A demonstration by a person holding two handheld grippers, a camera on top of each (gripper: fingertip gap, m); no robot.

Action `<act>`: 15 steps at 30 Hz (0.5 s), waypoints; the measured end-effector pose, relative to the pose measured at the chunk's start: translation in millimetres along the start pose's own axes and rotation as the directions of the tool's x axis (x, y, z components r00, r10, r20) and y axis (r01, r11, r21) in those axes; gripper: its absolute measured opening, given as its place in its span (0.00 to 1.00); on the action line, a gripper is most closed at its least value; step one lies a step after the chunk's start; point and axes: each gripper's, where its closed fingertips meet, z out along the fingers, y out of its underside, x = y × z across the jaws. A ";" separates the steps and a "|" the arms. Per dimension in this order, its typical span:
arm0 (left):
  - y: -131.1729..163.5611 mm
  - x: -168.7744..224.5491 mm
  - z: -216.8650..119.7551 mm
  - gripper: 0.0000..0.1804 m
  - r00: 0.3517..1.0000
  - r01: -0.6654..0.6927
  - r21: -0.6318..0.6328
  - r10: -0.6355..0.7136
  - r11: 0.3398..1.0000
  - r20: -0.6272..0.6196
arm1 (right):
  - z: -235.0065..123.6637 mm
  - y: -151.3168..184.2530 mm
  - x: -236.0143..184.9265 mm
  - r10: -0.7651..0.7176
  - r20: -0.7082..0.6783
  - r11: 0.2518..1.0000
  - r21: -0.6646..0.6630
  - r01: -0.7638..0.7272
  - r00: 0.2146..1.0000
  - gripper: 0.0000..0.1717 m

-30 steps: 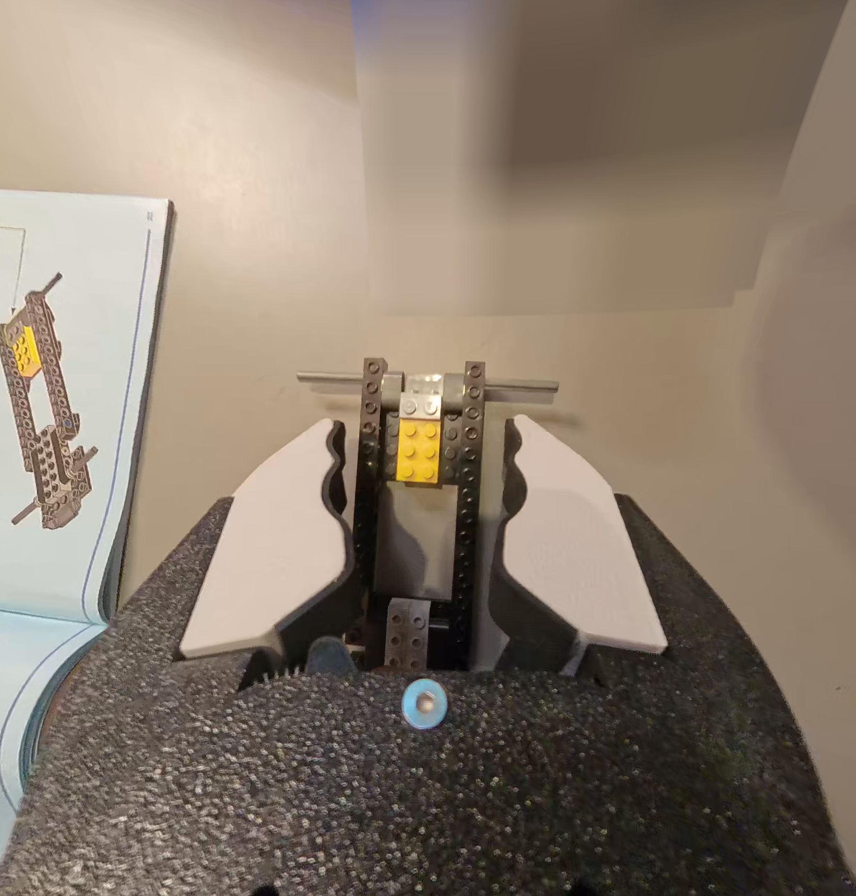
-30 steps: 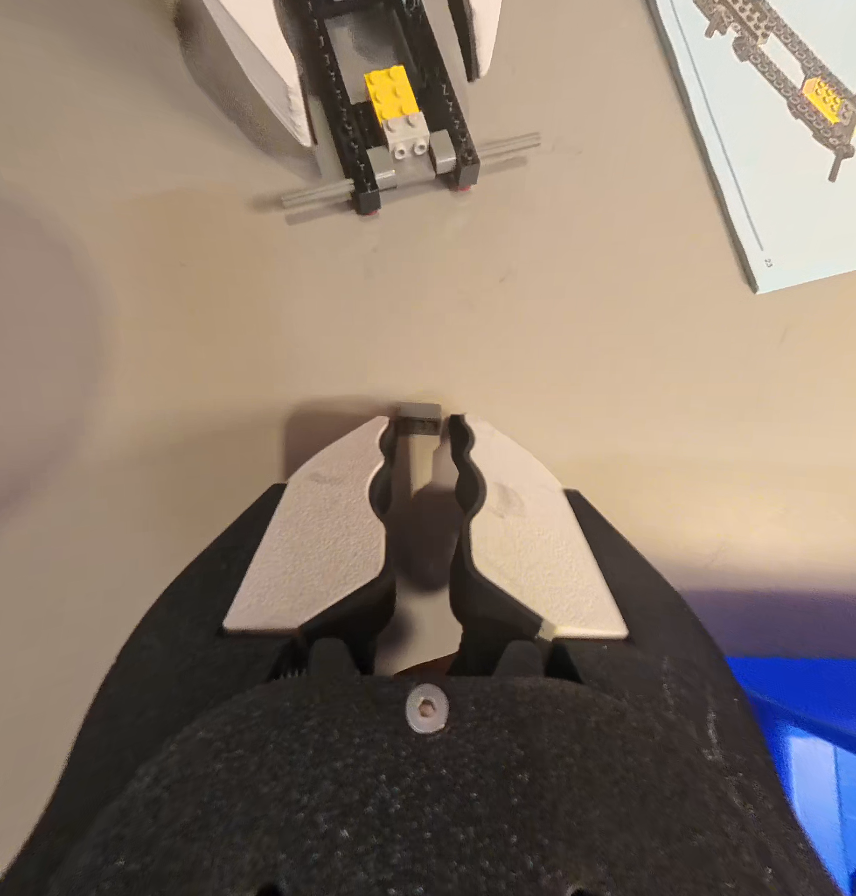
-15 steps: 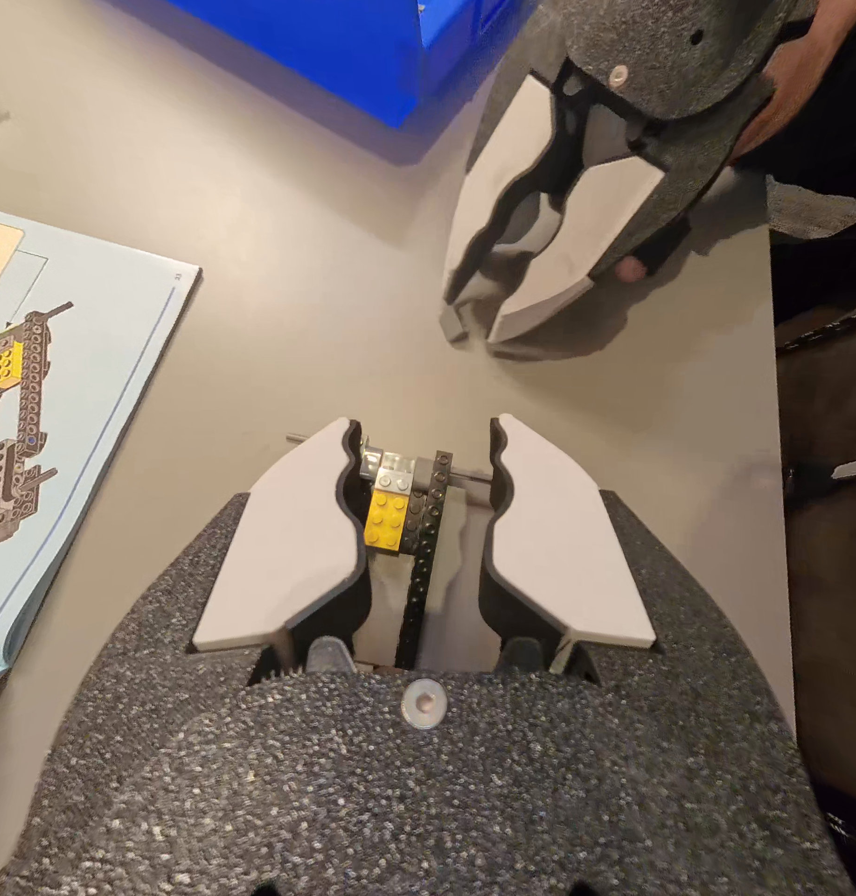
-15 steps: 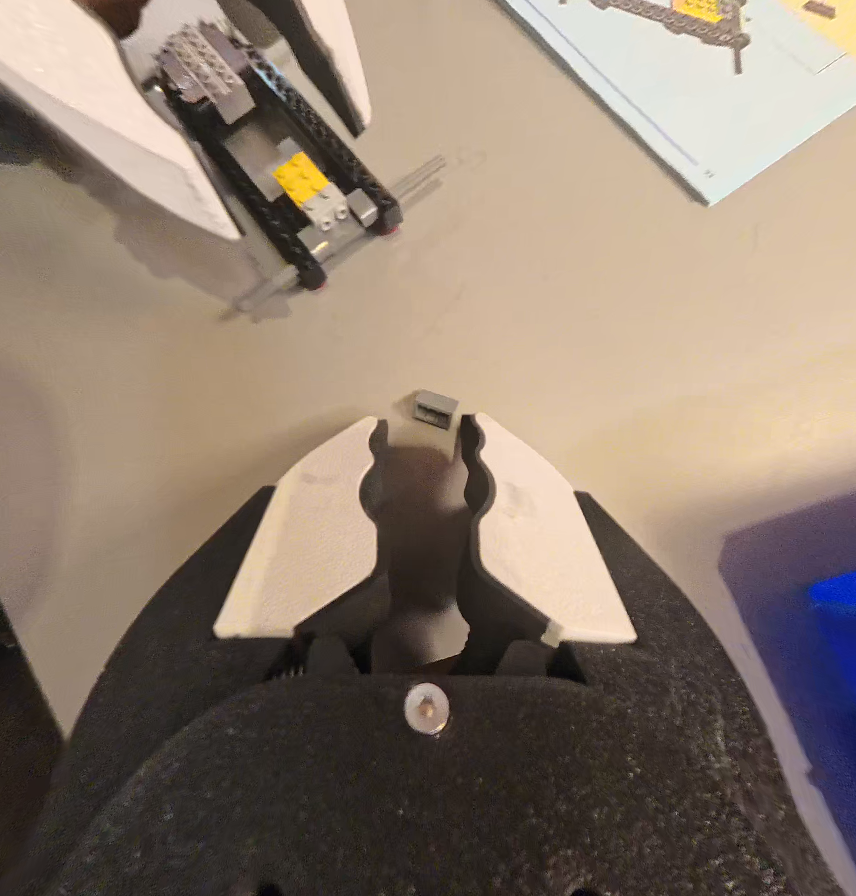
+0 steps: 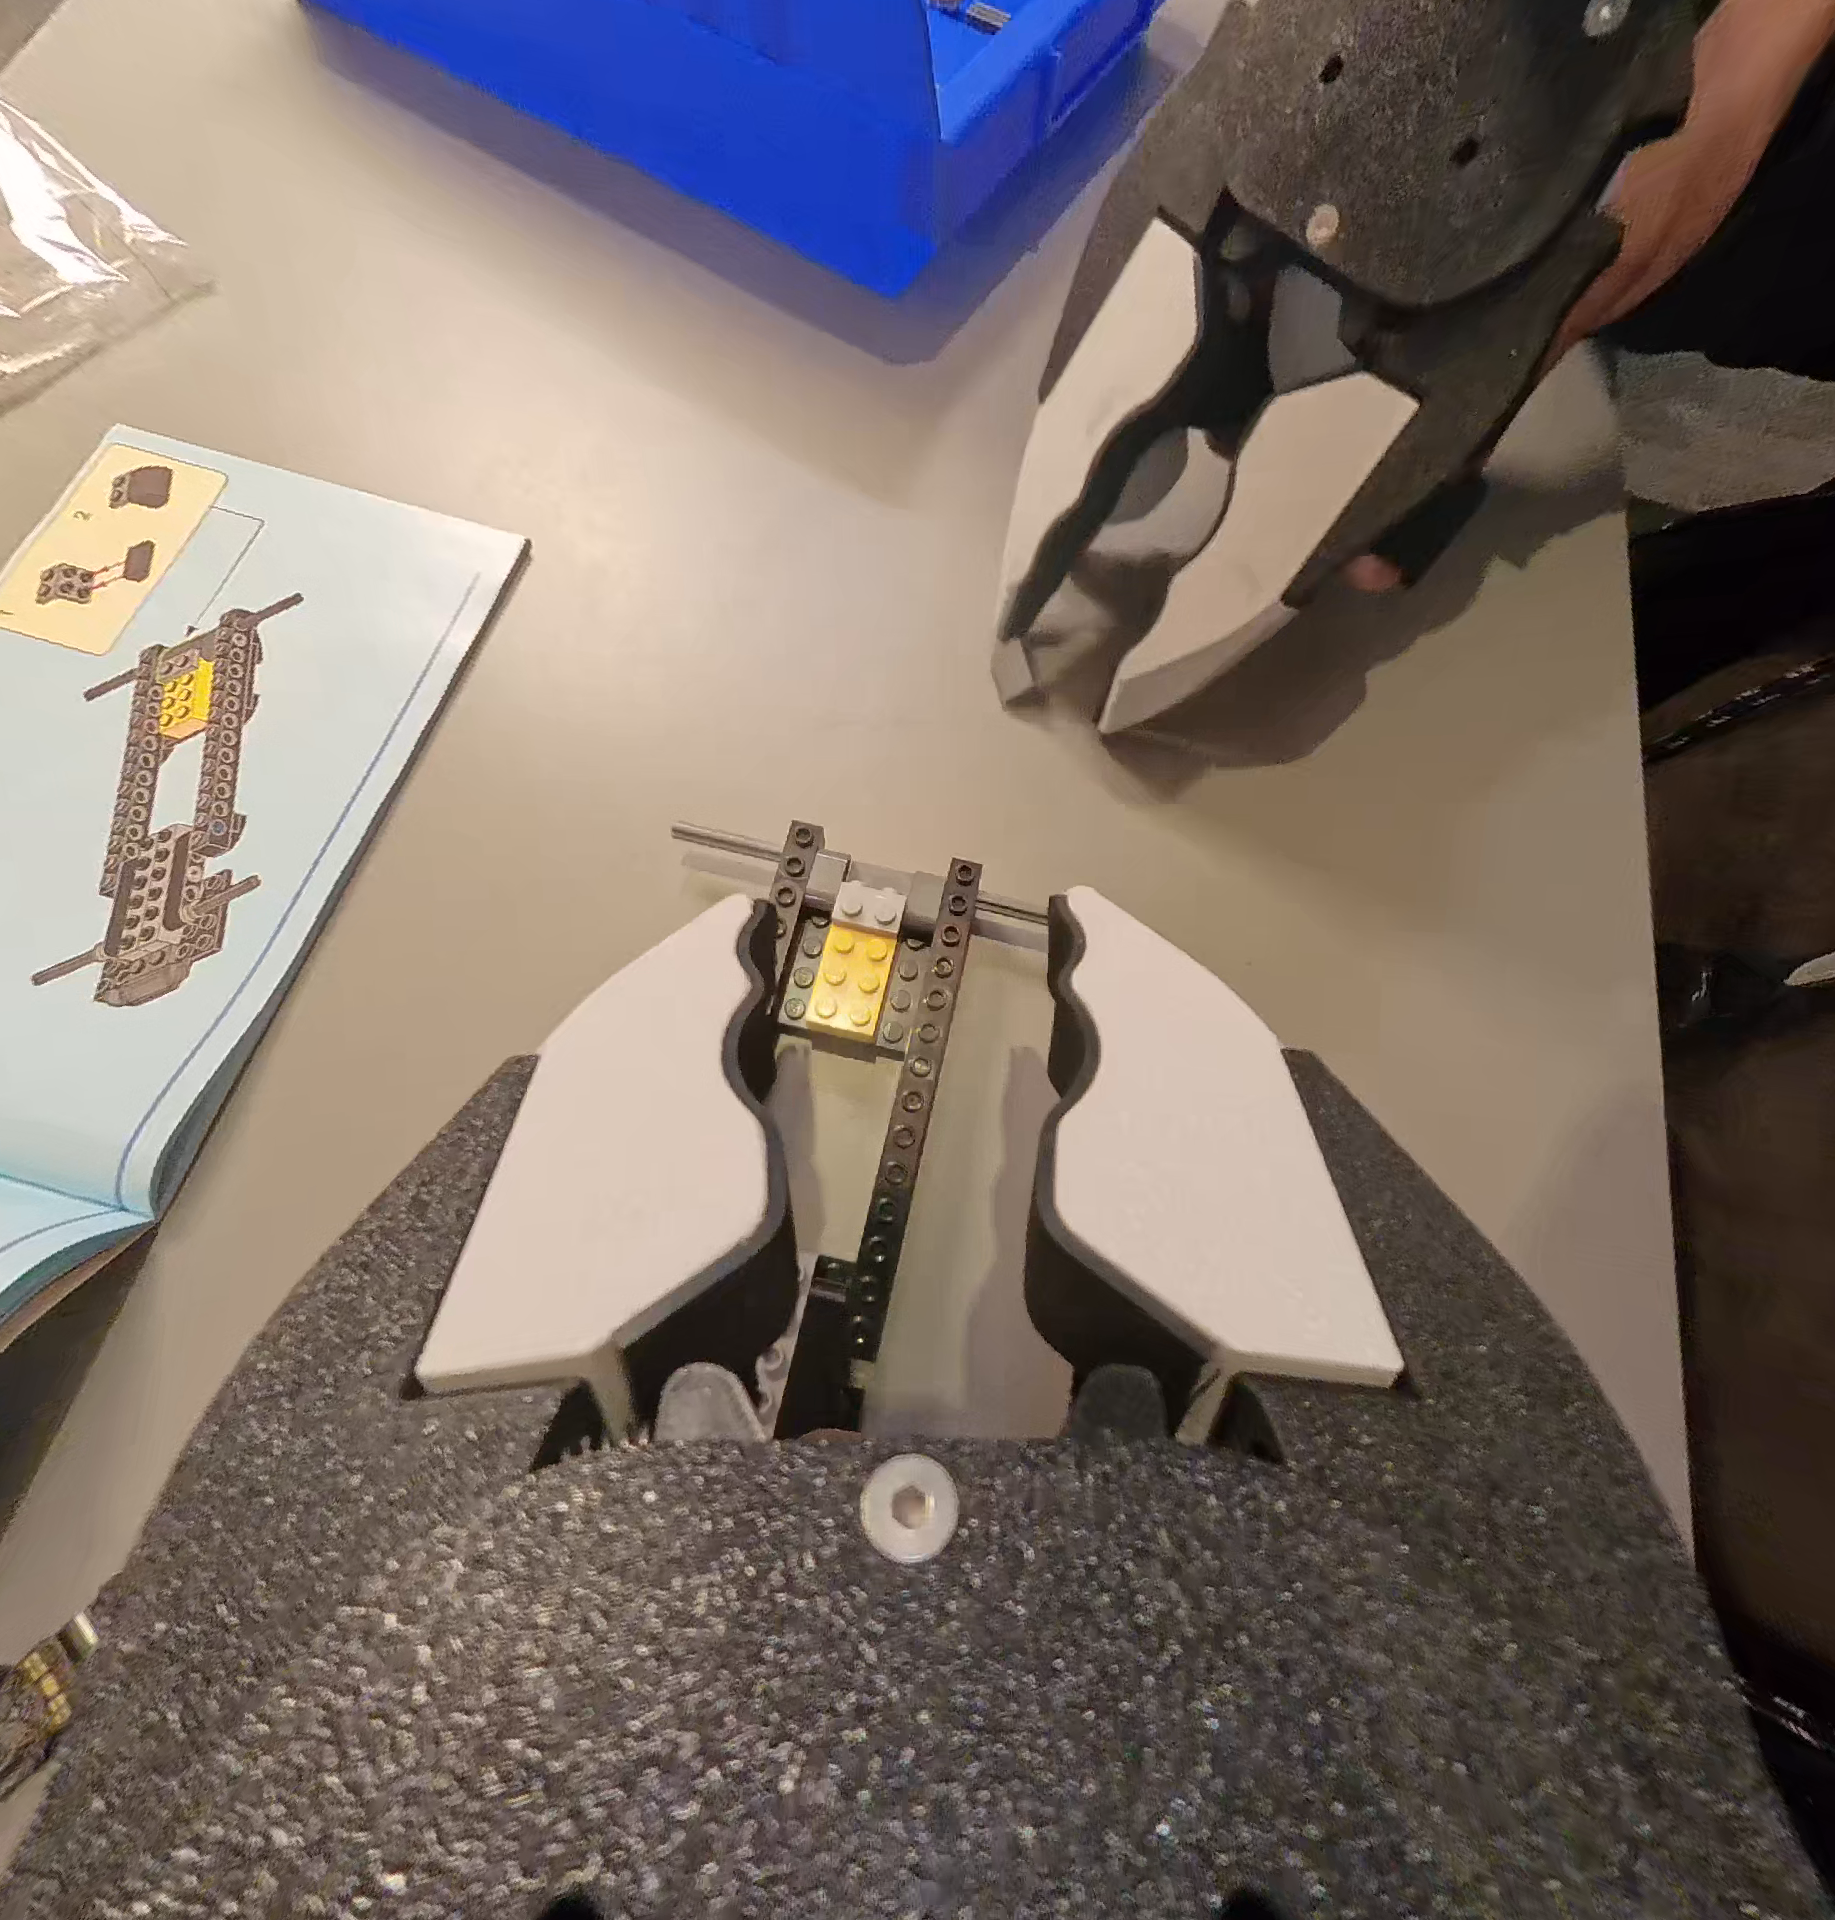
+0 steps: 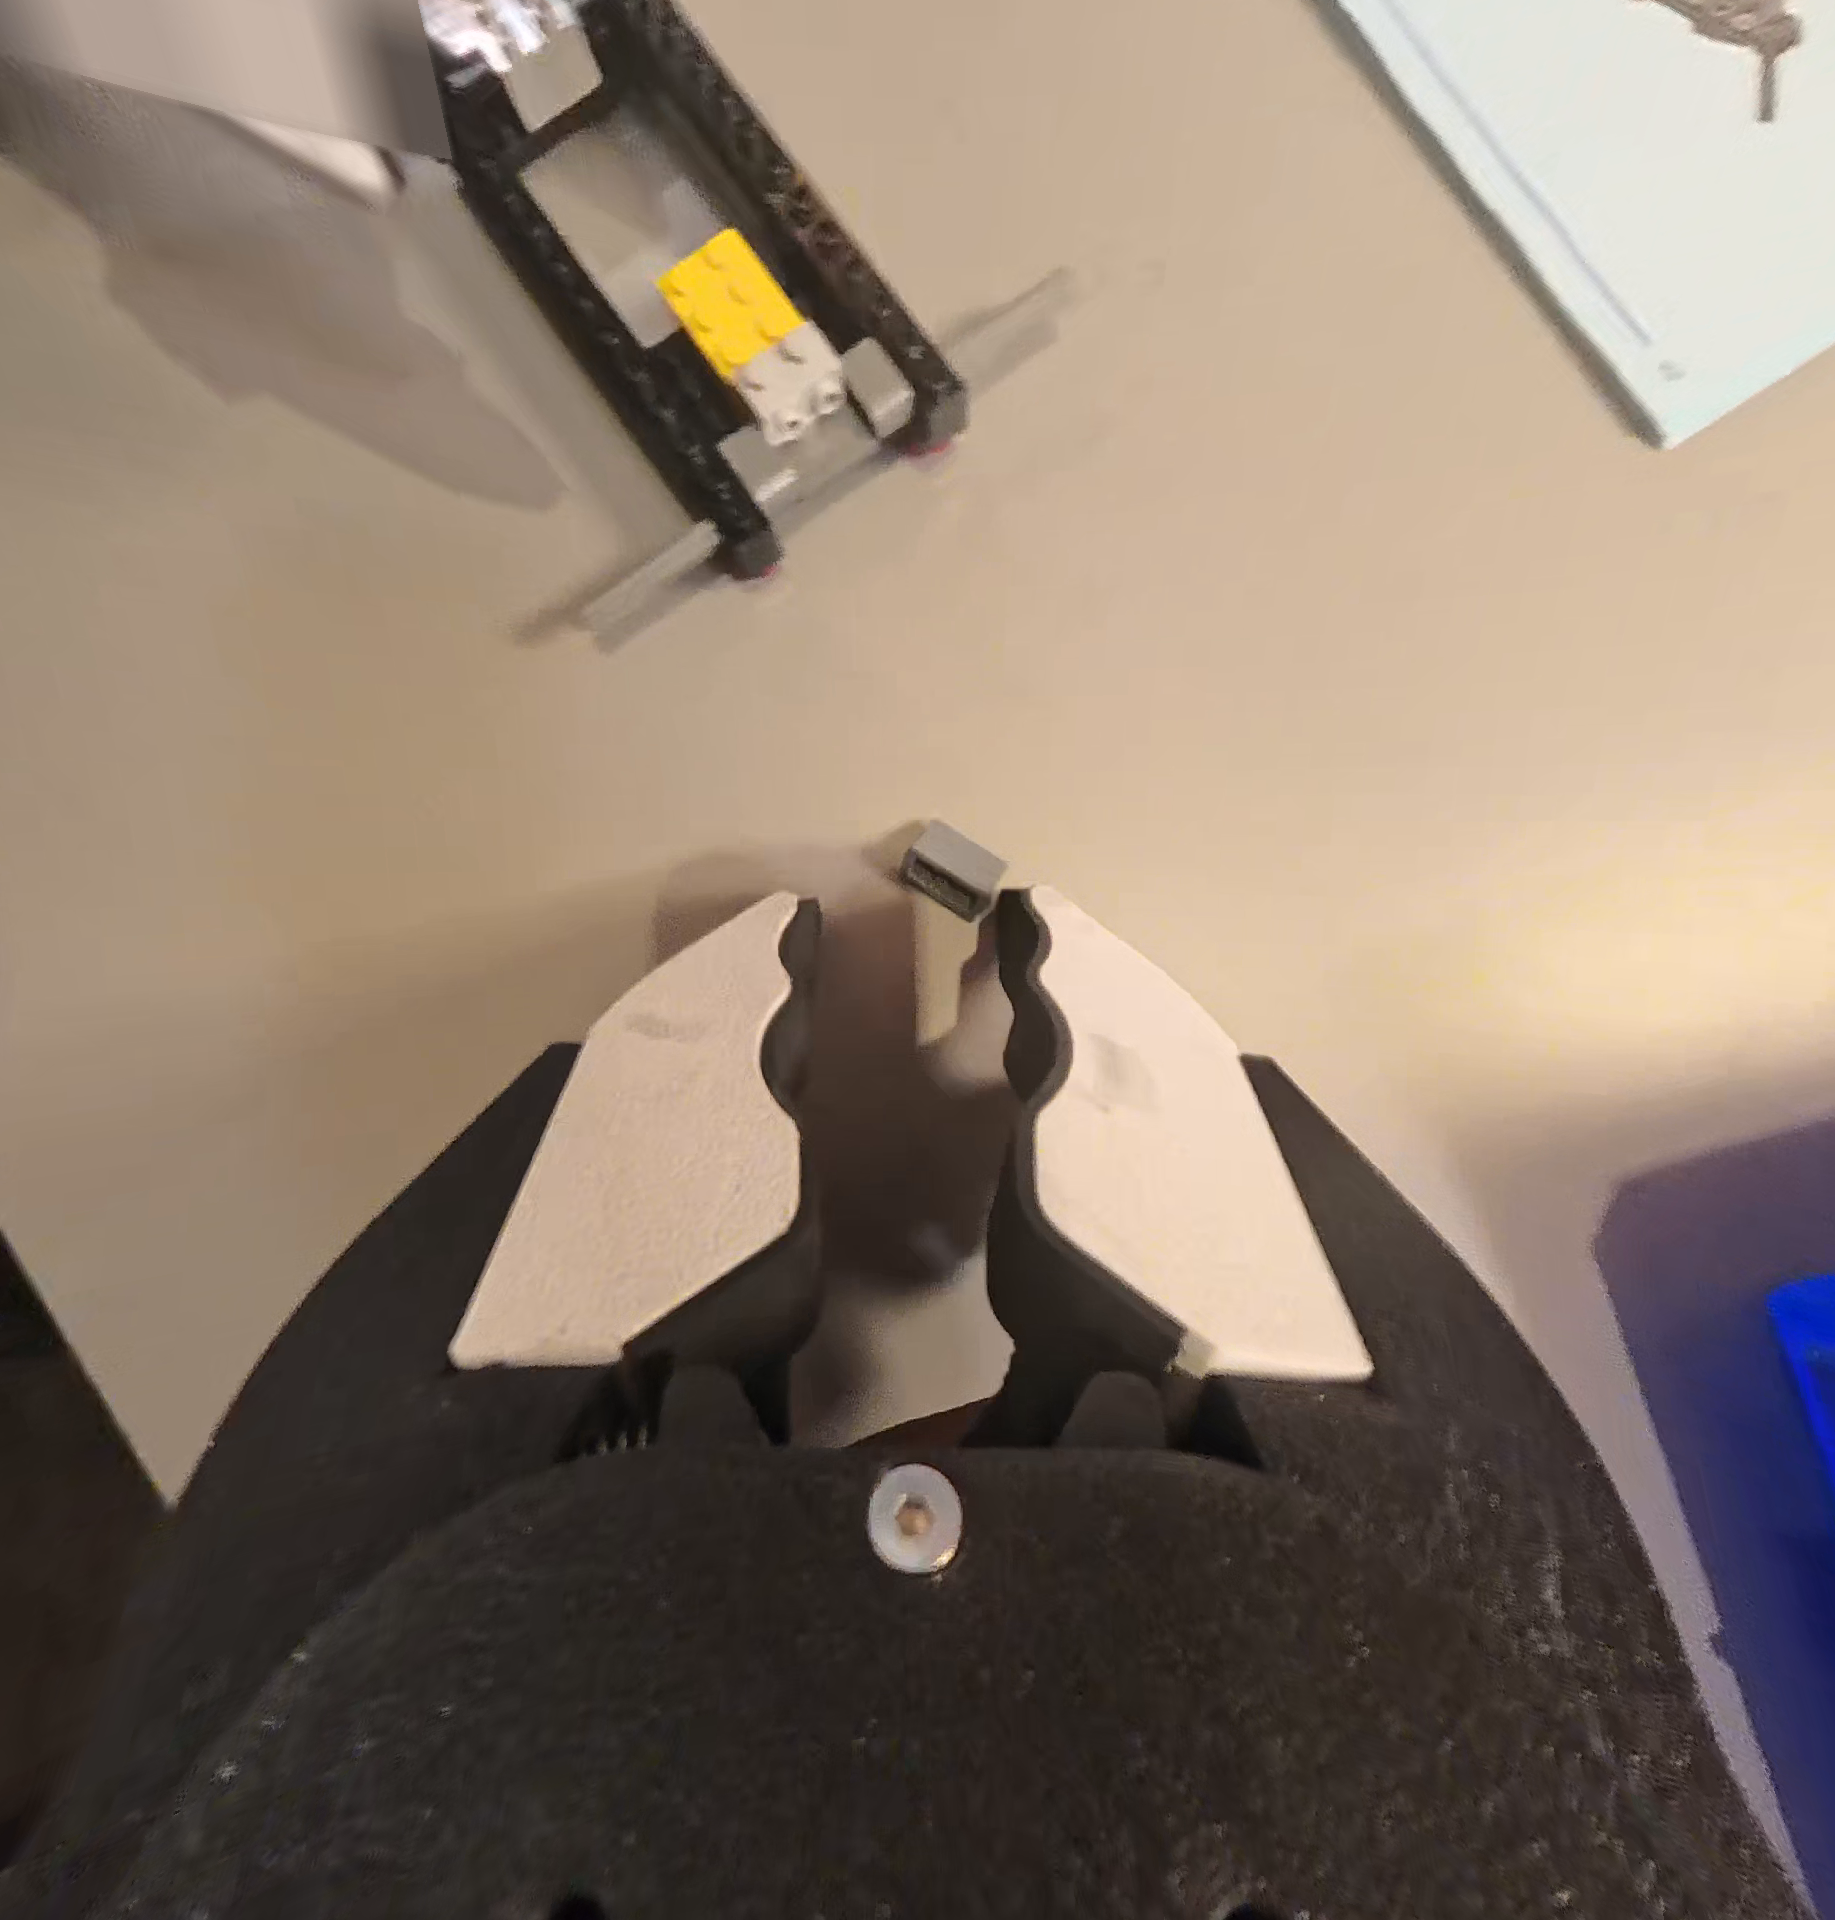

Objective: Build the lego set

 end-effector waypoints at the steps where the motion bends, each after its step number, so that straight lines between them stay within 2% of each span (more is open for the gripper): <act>1: 0.1 0.2 -2.1 0.28 1.000 0.001 0.006 -0.001 1.000 0.001 | -0.2 -0.4 -5.0 -0.014 0.006 1.000 -0.007 0.014 1.000 0.19; 4: 1.0 0.5 -6.9 0.28 1.000 -0.006 0.015 0.006 1.000 0.005 | -1.4 -4.4 -16.7 -0.039 0.026 0.999 0.002 0.039 0.999 0.20; 9: 5.5 -0.8 -10.2 0.28 1.000 -0.004 0.012 0.004 1.000 0.010 | -1.8 -2.9 -42.2 -0.011 0.146 1.000 0.003 0.011 0.989 0.20; 13: 6.3 -1.2 -12.5 0.28 1.000 -0.003 0.017 0.003 1.000 0.015 | -3.3 -3.9 -26.3 -0.017 0.042 1.000 0.017 0.016 0.999 0.20; 15: 5.8 -0.5 -12.4 0.27 1.000 -0.006 0.017 0.006 1.000 0.016 | -0.3 -2.3 -24.1 0.003 0.040 1.000 0.006 -0.004 0.999 0.20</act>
